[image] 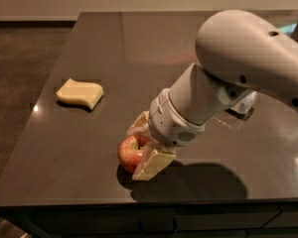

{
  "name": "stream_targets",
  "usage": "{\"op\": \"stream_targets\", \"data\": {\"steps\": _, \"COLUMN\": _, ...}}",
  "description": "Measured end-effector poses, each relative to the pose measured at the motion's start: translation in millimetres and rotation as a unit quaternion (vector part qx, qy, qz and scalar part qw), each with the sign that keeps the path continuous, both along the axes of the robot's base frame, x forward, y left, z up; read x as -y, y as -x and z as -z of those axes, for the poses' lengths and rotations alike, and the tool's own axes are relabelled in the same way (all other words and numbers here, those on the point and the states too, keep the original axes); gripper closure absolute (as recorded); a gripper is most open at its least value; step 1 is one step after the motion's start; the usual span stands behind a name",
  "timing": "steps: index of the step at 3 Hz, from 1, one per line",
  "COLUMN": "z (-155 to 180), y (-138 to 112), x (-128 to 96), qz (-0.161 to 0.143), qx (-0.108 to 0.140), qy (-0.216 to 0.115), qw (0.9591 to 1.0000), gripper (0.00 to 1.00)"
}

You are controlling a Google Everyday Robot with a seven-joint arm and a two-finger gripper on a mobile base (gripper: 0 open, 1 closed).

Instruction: Pick apple

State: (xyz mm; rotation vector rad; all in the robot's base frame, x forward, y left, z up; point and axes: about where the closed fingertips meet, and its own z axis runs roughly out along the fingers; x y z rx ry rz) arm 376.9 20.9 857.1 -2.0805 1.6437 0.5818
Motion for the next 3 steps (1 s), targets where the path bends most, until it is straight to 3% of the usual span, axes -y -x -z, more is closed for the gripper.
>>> {"op": "stream_targets", "data": {"steps": 1, "z": -23, "y": -8, "x": 9, "qz": 0.01, "qx": 0.001, "qy": -0.013, "qw": 0.9999, "gripper": 0.88}}
{"op": "stream_targets", "data": {"steps": 2, "z": -57, "y": -15, "x": 21, "qz": 0.012, "qx": -0.004, "qy": -0.021, "qw": 0.9997, "gripper": 1.0}}
{"op": "stream_targets", "data": {"steps": 3, "z": -83, "y": -18, "x": 28, "qz": 0.006, "qx": -0.014, "qy": -0.024, "qw": 0.9996, "gripper": 1.0}}
